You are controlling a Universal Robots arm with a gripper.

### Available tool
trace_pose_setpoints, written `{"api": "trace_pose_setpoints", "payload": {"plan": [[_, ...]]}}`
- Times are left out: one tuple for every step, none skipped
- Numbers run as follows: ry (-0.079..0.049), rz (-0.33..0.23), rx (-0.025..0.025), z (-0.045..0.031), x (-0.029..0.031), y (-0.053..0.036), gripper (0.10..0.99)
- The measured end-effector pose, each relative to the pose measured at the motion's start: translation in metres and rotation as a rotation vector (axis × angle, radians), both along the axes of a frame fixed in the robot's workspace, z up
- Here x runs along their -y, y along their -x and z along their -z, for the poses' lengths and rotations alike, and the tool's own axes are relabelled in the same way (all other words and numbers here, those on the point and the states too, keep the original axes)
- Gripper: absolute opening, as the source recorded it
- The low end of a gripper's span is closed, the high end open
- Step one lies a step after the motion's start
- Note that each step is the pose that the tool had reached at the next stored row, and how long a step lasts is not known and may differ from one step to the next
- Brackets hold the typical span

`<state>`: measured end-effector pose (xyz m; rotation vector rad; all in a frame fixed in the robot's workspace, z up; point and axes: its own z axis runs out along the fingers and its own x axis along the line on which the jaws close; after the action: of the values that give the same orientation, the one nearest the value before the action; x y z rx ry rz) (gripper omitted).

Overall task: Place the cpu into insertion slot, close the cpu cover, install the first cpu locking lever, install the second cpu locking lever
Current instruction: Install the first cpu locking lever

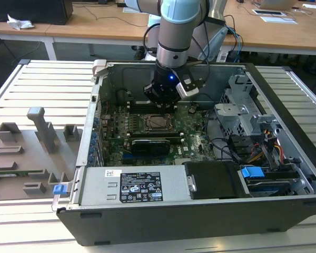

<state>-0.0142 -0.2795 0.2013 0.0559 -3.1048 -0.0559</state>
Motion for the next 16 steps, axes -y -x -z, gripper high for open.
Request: {"api": "trace_pose_setpoints", "payload": {"plan": [[-0.002,0.000,0.0000,0.0002,-0.0001,0.0000,0.106],[-0.003,0.000,0.0001,0.0003,-0.0002,0.0000,0.106],[-0.004,0.000,0.0003,0.0002,-0.0003,-0.0001,0.106],[-0.005,0.000,0.0006,-0.0003,-0.0005,-0.0001,0.106],[-0.005,0.000,0.0009,-0.0029,-0.0006,-0.0002,0.106],[-0.004,0.000,0.0005,-0.0059,-0.0005,-0.0001,0.106],[-0.004,0.000,0.0004,-0.0093,-0.0004,-0.0001,0.106],[-0.004,0.000,0.0008,-0.0111,0.0003,0.0000,0.106],[-0.004,0.000,0.0010,-0.0114,0.0022,0.0001,0.106],[-0.004,0.000,0.0014,-0.0114,0.0045,0.0004,0.106],[-0.002,0.000,0.0018,-0.0114,0.0085,0.0011,0.106],[0.003,0.000,0.0023,-0.0114,0.0135,0.0019,0.106],[0.006,0.000,0.0025,-0.0114,0.0187,0.0025,0.106],[0.007,0.000,0.0025,-0.0114,0.0257,0.0032,0.106],[0.008,0.000,0.0026,-0.0114,0.0296,0.0035,0.106],[0.009,0.000,0.0026,-0.0113,0.0329,0.0036,0.106]]}}
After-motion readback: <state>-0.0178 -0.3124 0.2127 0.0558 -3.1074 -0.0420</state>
